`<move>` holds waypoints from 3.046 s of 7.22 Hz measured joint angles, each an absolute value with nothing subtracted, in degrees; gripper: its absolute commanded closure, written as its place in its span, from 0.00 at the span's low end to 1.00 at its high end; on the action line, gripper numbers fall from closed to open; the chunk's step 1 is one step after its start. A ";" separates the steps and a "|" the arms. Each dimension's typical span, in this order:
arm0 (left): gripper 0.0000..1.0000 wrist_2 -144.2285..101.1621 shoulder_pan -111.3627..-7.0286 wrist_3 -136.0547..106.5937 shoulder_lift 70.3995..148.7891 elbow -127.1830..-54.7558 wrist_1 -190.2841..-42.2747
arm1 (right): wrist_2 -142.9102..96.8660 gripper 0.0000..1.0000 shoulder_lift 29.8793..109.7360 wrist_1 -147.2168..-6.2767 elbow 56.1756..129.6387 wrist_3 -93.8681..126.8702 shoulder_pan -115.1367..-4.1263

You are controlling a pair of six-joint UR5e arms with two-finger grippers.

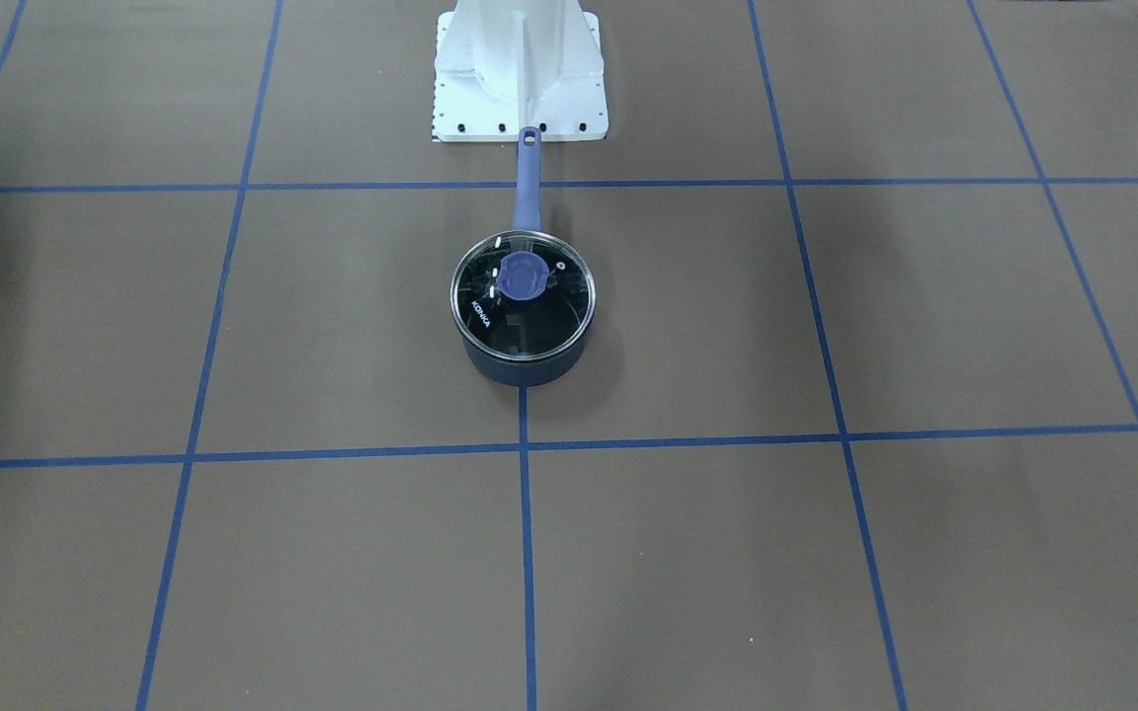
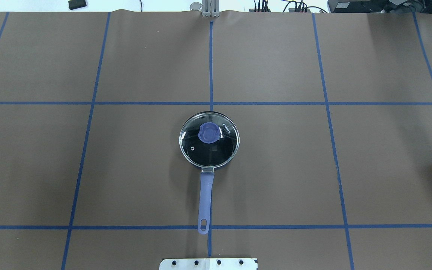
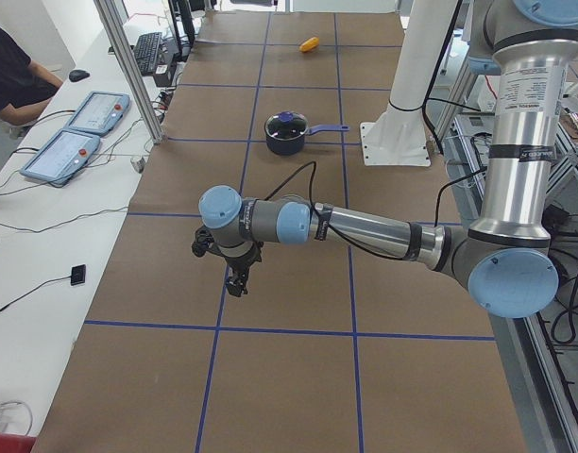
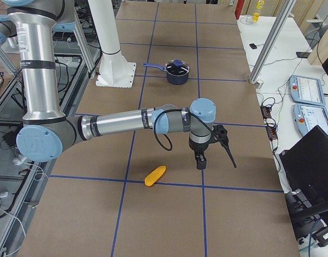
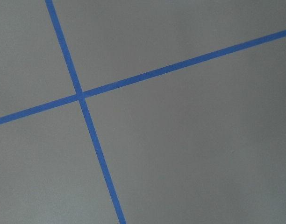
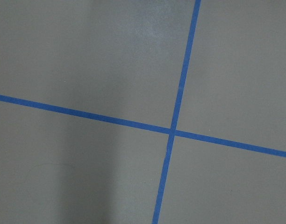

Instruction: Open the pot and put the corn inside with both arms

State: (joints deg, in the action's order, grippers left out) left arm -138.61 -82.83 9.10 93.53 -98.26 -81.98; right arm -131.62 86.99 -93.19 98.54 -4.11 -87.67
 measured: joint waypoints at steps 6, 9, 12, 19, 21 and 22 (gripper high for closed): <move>0.01 -137.99 -63.07 -28.21 124.65 -94.93 -80.07 | -132.08 0.01 89.79 -92.04 100.26 -8.06 -81.26; 0.00 -131.34 -55.59 -33.80 137.03 -89.18 -80.33 | -131.52 0.01 95.85 -86.20 100.19 -15.48 -79.55; 0.00 -125.20 -49.35 -35.59 141.49 -88.62 -80.37 | -131.02 0.01 99.78 -83.07 99.88 -20.25 -77.11; 0.01 -116.34 -35.37 -40.21 143.79 -88.54 -82.41 | -130.73 0.01 101.44 -80.95 99.23 -23.84 -74.20; 0.01 -116.28 -33.37 -40.37 143.41 -88.26 -82.86 | -130.62 0.01 101.43 -80.95 99.23 -23.90 -73.74; 0.02 -116.28 -32.87 -40.41 143.29 -88.04 -83.25 | -130.42 0.01 101.43 -80.95 99.23 -23.90 -73.49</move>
